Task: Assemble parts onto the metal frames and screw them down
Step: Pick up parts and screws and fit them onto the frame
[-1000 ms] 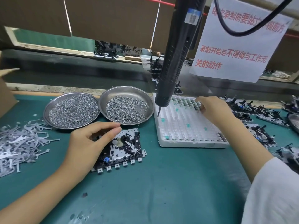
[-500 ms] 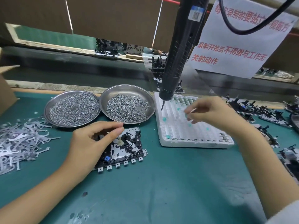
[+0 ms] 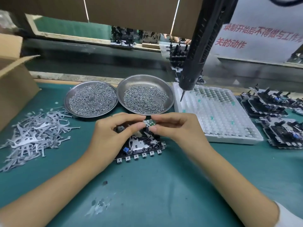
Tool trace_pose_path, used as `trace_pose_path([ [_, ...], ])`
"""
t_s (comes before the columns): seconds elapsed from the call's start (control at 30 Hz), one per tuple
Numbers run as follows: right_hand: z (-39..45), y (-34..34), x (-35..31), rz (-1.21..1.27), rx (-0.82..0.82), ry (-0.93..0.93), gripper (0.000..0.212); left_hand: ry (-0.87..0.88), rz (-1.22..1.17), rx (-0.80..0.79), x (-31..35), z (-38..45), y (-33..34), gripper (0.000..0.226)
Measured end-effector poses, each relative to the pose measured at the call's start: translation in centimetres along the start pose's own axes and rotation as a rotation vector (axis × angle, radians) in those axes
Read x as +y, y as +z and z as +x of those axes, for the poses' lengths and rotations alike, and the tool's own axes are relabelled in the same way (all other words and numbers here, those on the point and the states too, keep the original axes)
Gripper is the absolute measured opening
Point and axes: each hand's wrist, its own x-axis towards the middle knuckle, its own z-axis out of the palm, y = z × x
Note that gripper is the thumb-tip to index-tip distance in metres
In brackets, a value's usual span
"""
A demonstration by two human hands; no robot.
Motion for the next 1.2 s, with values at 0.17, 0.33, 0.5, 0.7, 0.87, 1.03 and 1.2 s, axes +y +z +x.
trace_pose_path([
  [0.17,-0.02,-0.02,0.37,0.041,-0.010,0.021,0.022,-0.007,-0.026,-0.017,-0.07,-0.09,0.06,0.018],
  [0.33,0.09,-0.06,0.74,0.069,-0.061,0.032,0.023,0.020,-0.030,-0.055,0.00,-0.10,-0.02,0.016],
  [0.5,0.19,-0.10,0.79,0.089,-0.096,0.021,0.021,0.040,-0.009,-0.067,0.03,-0.08,0.06,0.014],
  [0.7,0.20,-0.23,0.92,0.091,-0.077,0.015,0.024,0.023,-0.021,-0.047,0.02,-0.07,0.04,0.014],
  [0.87,0.17,-0.09,0.91,0.101,-0.089,0.003,0.024,0.010,-0.033,-0.049,0.06,-0.11,0.15,0.015],
  [1.03,0.02,0.01,0.79,0.087,-0.098,-0.016,0.020,-0.005,-0.010,-0.063,-0.05,-0.12,-0.01,0.014],
  [1.2,-0.09,0.17,0.87,0.026,-0.093,-0.054,0.021,0.043,0.041,-0.091,-0.07,-0.06,-0.08,0.014],
])
